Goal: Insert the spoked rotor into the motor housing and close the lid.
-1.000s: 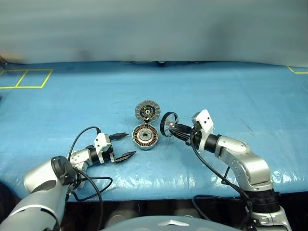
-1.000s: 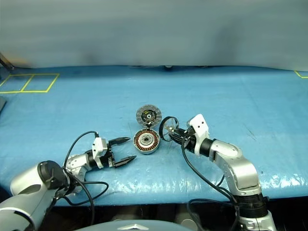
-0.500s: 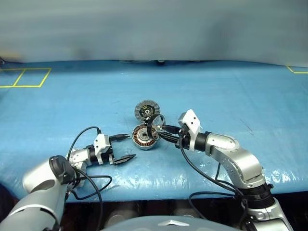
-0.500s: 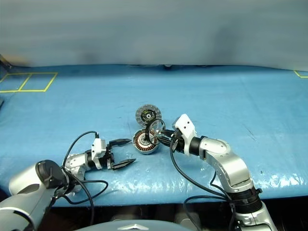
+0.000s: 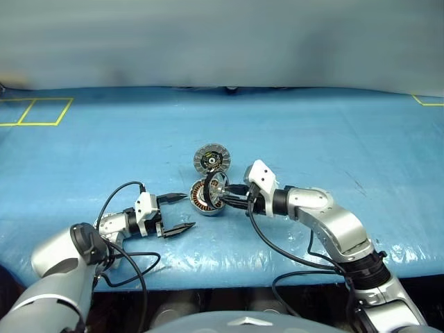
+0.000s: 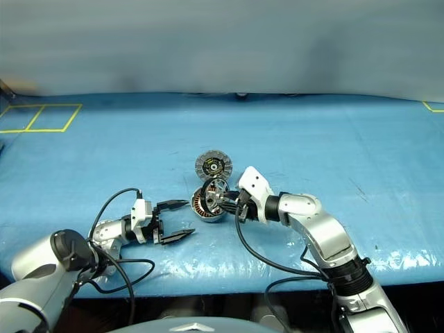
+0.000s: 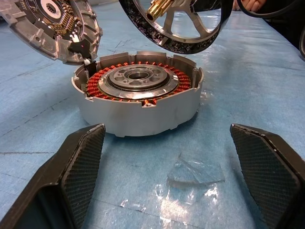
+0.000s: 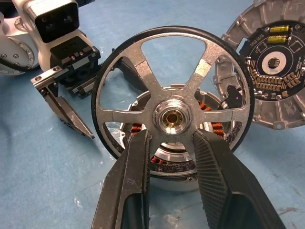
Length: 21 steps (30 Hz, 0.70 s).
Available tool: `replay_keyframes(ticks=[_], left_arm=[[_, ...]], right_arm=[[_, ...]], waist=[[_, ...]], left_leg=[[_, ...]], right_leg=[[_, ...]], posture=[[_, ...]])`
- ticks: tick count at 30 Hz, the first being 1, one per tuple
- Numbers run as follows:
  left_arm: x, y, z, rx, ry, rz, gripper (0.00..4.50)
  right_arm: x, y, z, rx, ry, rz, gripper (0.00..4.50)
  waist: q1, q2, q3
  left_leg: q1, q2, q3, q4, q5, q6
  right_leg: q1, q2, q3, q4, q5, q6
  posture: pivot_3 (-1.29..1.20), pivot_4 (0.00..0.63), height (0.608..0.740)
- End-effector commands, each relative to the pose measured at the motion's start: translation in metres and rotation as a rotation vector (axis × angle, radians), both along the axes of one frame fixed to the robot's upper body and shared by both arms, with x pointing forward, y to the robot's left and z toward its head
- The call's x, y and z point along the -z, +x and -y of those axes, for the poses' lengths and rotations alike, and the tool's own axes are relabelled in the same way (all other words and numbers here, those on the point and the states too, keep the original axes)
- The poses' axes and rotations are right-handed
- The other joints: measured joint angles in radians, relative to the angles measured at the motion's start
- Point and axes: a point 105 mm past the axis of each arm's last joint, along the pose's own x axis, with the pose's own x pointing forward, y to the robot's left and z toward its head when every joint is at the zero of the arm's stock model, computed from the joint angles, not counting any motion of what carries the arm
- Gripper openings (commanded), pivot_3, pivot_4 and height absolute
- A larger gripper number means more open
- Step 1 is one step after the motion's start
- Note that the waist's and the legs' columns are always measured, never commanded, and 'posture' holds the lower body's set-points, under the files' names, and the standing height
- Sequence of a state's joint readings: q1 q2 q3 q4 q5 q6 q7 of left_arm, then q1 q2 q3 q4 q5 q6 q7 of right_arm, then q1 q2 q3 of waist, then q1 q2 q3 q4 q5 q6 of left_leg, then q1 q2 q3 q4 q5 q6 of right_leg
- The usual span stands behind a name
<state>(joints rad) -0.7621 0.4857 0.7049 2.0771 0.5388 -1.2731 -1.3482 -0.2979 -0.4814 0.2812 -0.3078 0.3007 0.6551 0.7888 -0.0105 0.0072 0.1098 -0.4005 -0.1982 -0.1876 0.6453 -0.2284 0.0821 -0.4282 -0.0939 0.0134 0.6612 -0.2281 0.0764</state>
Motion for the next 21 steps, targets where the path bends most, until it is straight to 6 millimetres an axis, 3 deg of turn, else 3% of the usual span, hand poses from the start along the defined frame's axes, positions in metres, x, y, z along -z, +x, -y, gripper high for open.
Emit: replay_keyframes(ticks=[1, 18, 21], left_arm=[[-0.0039, 0.0028, 0.0023, -0.009, -0.012, 0.014, 4.5], [-0.0017, 0.0017, 0.0055, -0.012, -0.012, 0.015, 4.5], [-0.0012, 0.0014, 0.0051, -0.013, -0.009, 0.014, 4.5]], right_arm=[[-0.007, 0.002, -0.0023, -0.03, -0.007, 0.04, 1.16], [0.0002, 0.0087, -0.0032, -0.038, -0.066, 0.044, 1.16], [0.0003, 0.0087, -0.0034, -0.037, -0.07, 0.05, 1.9]], waist=[[0.0, 0.0, 0.0], [0.0, 0.0, 0.0], [0.0, 0.0, 0.0]], left_leg=[[0.0, 0.0, 0.0, 0.0, 0.0, 0.0], [0.0, 0.0, 0.0, 0.001, 0.0, 0.0], [0.0, 0.0, 0.0, 0.001, 0.0, 0.0]], right_leg=[[0.0, 0.0, 0.0, 0.0, 0.0, 0.0], [0.0, 0.0, 0.0, 0.0, 0.0, 0.0], [0.0, 0.0, 0.0, 0.0, 0.0, 0.0]], posture=[[0.0, 0.15, 0.74], [0.0, 0.15, 0.74], [0.0, 0.15, 0.74]])
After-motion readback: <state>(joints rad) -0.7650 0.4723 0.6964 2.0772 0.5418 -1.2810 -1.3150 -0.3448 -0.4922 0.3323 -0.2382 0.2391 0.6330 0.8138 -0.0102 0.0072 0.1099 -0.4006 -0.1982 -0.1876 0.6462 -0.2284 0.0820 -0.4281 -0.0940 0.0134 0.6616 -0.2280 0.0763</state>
